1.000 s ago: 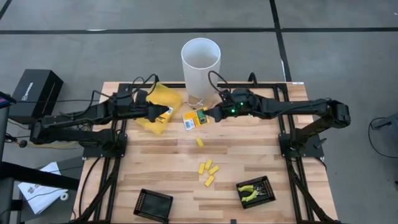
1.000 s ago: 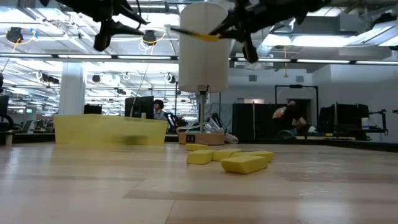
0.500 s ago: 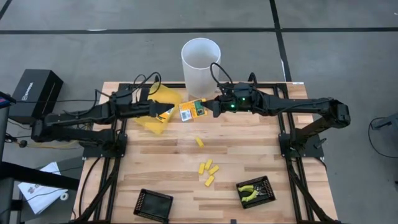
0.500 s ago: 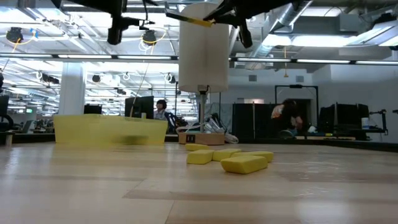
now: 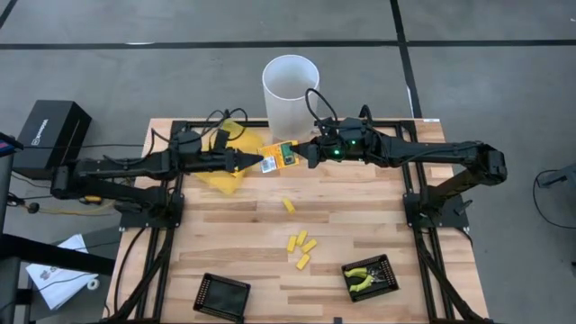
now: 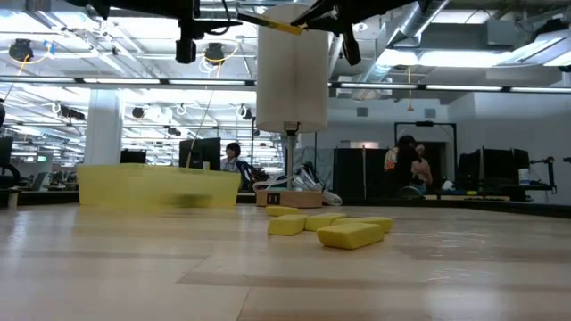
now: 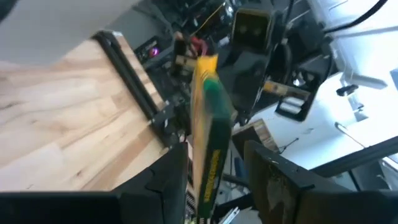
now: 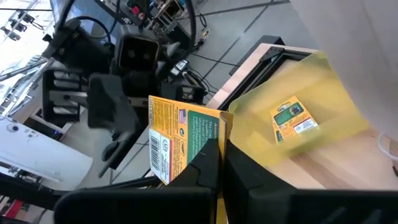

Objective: Pick & Place School Supplies
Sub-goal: Put the crayon box into the yellow bin

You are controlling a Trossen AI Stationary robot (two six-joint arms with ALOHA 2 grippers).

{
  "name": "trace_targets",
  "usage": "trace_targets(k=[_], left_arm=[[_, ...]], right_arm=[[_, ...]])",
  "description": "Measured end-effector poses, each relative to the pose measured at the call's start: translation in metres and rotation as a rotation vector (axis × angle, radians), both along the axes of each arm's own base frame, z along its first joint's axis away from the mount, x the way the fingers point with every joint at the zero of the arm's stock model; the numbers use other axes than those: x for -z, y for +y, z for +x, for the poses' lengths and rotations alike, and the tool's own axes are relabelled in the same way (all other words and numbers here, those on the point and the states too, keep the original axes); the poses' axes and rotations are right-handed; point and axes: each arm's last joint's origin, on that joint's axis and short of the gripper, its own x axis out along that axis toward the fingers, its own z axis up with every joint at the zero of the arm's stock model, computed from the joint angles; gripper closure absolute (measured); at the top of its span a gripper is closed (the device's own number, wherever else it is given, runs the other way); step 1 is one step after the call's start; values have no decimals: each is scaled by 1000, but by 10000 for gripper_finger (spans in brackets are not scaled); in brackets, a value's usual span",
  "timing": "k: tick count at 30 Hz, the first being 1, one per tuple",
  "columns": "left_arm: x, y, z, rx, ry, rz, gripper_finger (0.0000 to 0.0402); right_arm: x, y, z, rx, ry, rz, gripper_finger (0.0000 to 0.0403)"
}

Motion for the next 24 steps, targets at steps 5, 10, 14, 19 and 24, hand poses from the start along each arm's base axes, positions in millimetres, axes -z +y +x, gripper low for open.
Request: trace_targets(k=[5, 10, 14, 19, 24], left_arm=[[6, 0, 7, 7, 20, 0, 249], [8, 2, 12, 5, 22, 15, 260], [8, 2, 12, 9, 24, 74, 294], [7, 2, 12, 12, 24, 119, 376], [6, 2, 11, 18, 15, 137, 377]], right_arm=[[0, 0, 0, 0, -2, 2, 403], [-1, 0, 0, -4, -13, 1, 403], [-2, 0, 0, -5, -17, 1, 403], [-3, 0, 1, -13, -29, -2, 403], [-7, 0, 1, -91, -75, 2, 387]])
